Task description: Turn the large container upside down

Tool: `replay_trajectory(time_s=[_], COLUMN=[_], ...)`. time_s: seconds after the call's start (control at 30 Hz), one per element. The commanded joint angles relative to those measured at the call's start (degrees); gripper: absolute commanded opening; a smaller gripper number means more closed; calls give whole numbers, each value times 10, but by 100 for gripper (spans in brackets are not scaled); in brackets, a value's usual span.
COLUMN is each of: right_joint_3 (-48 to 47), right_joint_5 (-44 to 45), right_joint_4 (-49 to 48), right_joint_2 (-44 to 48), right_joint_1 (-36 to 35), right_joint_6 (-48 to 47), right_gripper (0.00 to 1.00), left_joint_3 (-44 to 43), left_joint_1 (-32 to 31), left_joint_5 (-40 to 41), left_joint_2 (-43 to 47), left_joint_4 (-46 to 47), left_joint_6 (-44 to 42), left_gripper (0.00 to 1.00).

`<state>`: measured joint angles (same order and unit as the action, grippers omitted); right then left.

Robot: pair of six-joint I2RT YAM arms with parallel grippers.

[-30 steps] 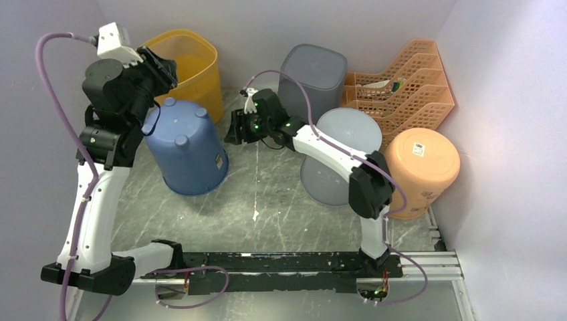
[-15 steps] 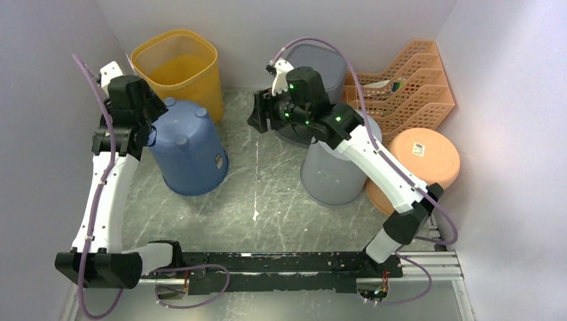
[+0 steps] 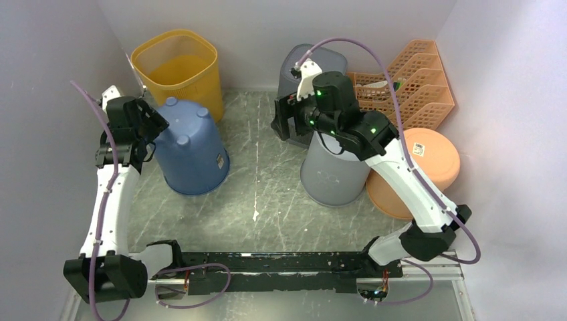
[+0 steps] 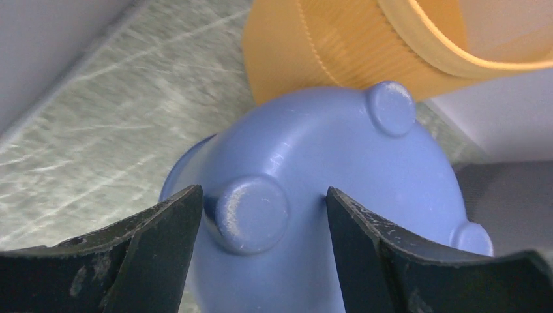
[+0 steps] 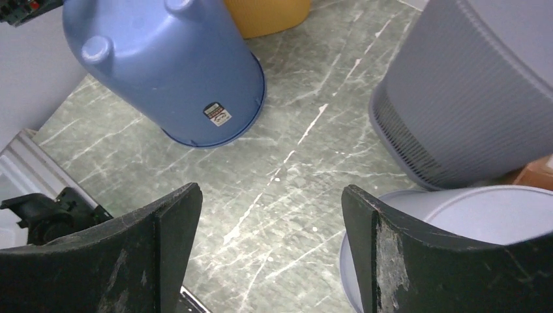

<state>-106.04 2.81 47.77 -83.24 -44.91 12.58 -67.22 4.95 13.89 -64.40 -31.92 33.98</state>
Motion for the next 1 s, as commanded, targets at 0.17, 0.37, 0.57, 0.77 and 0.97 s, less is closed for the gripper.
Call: replay_trajectory(time_s=[0.17, 0.37, 0.57, 0.77, 0.97], right_joint_3=[-11, -11, -25, -36, -27], right_joint_5=[69, 91, 110, 127, 140], right_joint_4=[33, 25, 20, 27, 26], right_joint_2=[30, 31, 31, 33, 39], right_joint_1=[6, 9, 12, 13, 14], right_joint_6=[-29, -27, -21, -9, 4], right_gripper=[83, 83, 84, 84, 84], left_joint_3=[47, 29, 8, -55, -97], left_joint_1=[-44, -176, -257, -304, -337], left_joint_5=[-204, -181, -143, -148, -148], left_joint_2=[24, 12, -32, -101, -146], left_joint_4=[25, 20, 64, 99, 104], left_joint_6=[51, 88, 106, 98, 86], left_gripper=[82, 82, 82, 82, 83])
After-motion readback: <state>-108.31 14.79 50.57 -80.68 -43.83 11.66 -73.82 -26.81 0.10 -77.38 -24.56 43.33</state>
